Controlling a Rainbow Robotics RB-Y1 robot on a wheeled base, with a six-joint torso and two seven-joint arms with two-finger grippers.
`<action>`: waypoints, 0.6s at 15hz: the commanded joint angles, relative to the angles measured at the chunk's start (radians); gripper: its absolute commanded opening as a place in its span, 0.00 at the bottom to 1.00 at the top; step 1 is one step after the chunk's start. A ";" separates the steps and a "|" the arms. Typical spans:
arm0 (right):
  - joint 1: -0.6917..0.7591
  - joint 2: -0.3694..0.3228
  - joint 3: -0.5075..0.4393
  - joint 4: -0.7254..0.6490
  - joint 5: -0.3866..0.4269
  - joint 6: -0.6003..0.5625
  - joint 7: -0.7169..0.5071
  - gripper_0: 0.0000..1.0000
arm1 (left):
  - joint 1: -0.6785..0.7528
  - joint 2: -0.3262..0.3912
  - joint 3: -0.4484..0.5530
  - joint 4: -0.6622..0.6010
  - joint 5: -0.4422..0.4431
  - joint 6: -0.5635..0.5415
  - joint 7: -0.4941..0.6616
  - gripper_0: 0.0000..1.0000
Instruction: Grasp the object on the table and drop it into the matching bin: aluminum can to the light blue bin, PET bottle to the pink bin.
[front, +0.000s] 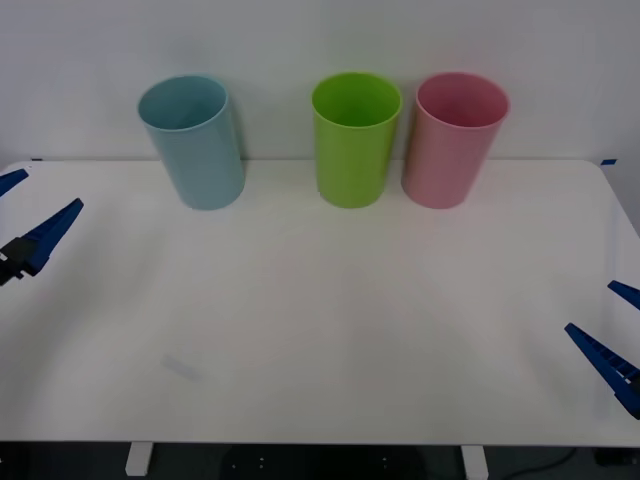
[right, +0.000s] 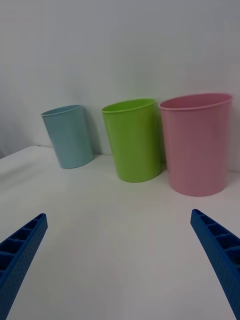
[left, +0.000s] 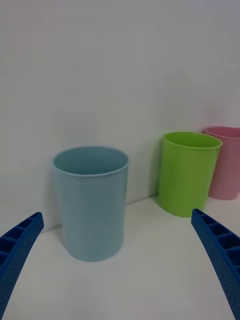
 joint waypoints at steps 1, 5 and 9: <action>0.000 0.000 0.000 0.000 0.000 0.000 0.000 1.00 | 0.064 0.005 0.046 -0.024 0.008 -0.085 -0.017 1.00; 0.000 0.000 0.000 0.000 0.000 0.000 0.000 1.00 | 0.139 0.022 0.067 -0.026 0.024 -0.159 -0.102 1.00; 0.000 0.000 0.000 0.000 0.000 0.000 0.000 1.00 | 0.205 0.022 0.066 -0.026 0.044 -0.187 -0.149 1.00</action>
